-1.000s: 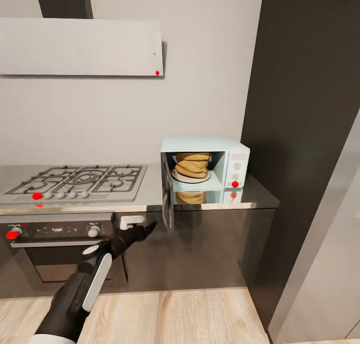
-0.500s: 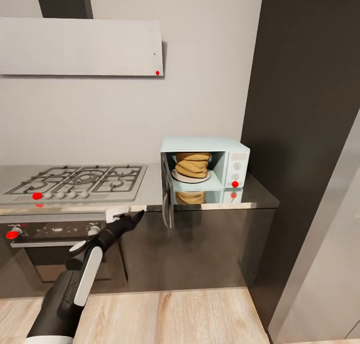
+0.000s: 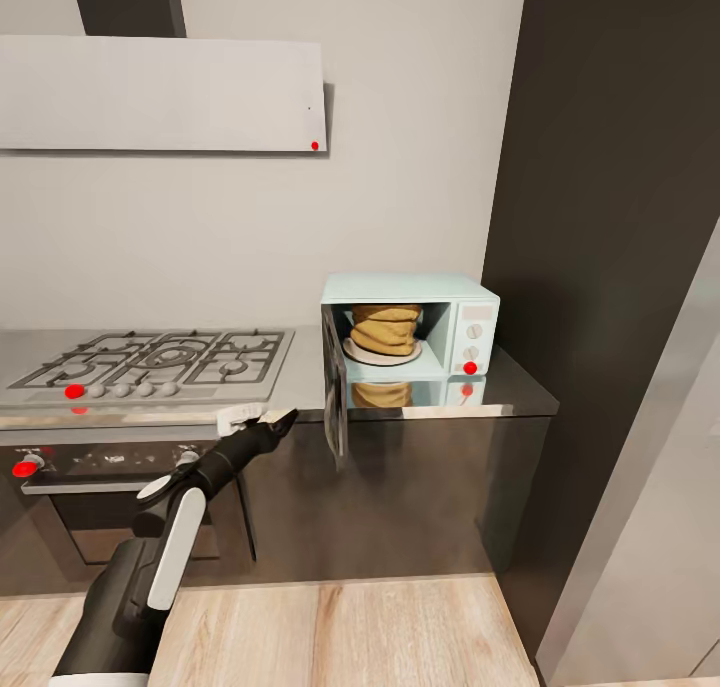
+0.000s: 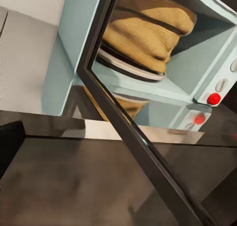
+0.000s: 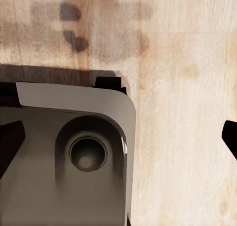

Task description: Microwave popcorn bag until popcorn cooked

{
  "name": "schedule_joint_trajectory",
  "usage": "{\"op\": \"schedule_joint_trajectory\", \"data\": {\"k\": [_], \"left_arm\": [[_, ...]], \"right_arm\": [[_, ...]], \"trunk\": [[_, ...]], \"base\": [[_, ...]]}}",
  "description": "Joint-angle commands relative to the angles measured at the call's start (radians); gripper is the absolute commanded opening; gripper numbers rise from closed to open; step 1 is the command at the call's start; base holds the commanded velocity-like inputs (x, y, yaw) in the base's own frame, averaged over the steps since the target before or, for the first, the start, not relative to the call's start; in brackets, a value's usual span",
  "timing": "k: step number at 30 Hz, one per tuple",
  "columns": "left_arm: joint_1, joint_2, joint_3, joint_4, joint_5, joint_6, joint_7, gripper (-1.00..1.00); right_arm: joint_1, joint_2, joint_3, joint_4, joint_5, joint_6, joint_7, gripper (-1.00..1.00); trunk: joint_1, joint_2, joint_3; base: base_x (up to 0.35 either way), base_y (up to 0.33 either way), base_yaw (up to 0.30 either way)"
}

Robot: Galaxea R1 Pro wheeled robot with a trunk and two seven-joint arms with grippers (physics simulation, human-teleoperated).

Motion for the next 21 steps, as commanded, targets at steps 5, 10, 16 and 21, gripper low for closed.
{"op": "schedule_joint_trajectory", "data": {"k": [5,10,16,21], "left_arm": [[-0.001,0.000,0.002,0.001,0.003,0.006,-0.004,1.00],[-0.001,0.000,0.002,0.005,0.001,0.006,-0.041,1.00],[0.000,0.000,0.002,0.010,-0.002,0.005,-0.065,1.00],[0.000,0.028,-0.069,0.010,-0.004,0.004,-0.117,1.00]], "right_arm": [[-0.001,0.000,-0.005,0.003,0.016,-0.005,0.002,1.00],[-0.001,0.000,-0.004,0.003,0.016,-0.005,0.002,1.00],[-0.001,0.000,-0.007,0.003,0.011,-0.007,0.002,1.00],[-0.001,0.000,-0.007,0.003,0.009,-0.007,0.002,1.00]], "trunk": [[0.000,-0.001,-0.001],[0.000,-0.001,-0.001],[0.000,-0.001,-0.001],[0.000,-0.001,-0.001]], "base": [[0.185,0.000,0.000],[0.263,0.000,0.000],[0.041,0.000,0.000],[0.001,0.000,0.000]]}}
